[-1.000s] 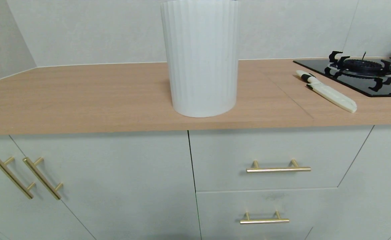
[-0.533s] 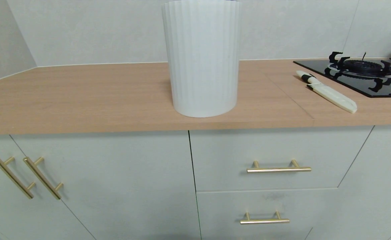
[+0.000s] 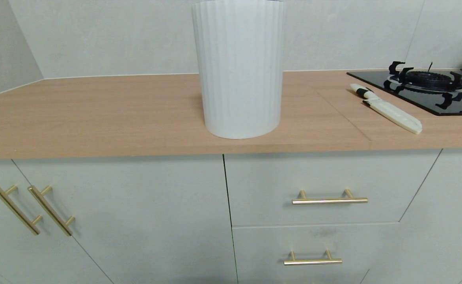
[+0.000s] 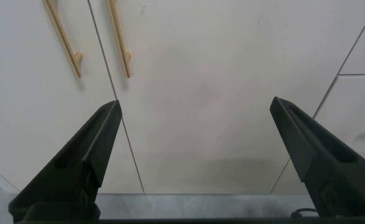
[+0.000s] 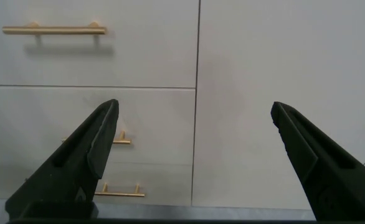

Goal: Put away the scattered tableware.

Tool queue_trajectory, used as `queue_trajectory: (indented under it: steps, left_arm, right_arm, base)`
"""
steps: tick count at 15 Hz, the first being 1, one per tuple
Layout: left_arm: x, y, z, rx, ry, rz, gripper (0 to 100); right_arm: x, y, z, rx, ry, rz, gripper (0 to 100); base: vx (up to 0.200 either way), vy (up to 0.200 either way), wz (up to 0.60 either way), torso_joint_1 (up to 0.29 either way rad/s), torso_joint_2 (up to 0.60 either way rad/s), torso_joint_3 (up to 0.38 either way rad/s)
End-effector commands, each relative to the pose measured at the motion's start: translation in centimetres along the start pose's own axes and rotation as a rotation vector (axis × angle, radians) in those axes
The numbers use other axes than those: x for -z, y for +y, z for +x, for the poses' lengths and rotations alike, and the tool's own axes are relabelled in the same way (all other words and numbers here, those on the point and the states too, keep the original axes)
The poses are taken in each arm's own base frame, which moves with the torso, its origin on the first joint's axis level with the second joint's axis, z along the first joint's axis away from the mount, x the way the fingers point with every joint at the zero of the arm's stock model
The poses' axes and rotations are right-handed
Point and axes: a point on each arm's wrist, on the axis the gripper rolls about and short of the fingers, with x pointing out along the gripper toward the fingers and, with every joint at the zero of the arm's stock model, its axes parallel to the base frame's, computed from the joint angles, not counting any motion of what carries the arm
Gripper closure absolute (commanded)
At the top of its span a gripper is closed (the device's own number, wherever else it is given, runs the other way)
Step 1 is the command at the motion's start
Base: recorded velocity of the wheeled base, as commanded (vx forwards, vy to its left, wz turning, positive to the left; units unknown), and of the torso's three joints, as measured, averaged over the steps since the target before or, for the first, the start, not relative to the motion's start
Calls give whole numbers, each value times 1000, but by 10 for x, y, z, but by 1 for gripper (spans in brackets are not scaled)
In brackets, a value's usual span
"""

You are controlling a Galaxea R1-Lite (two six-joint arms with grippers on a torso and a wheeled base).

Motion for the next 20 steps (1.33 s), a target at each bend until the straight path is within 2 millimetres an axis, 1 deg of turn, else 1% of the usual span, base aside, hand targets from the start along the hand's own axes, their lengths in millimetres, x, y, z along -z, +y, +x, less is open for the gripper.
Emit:
queue_trajectory:
  steps: [1, 5, 10, 20]
  left_arm:
    - [0, 0, 0, -1, 1, 0, 0]
    - [0, 0, 0, -1, 1, 0, 0]
    - [0, 0, 0, 0, -1, 1, 0]
    - [0, 0, 0, 0, 1, 1, 0]
  right_arm:
    - [0, 0, 0, 0, 0, 0, 0]
    - [0, 0, 0, 0, 0, 0, 0]
    - [0, 0, 0, 0, 2, 2, 0]
    - [0, 0, 0, -5, 2, 13, 0]
  base:
    - [0, 0, 0, 2, -71, -46]
    - [0, 0, 0, 29, -240, -306]
    - [0, 0, 0, 97, -510, -344]
    - [0, 0, 0, 166, -474, -315]
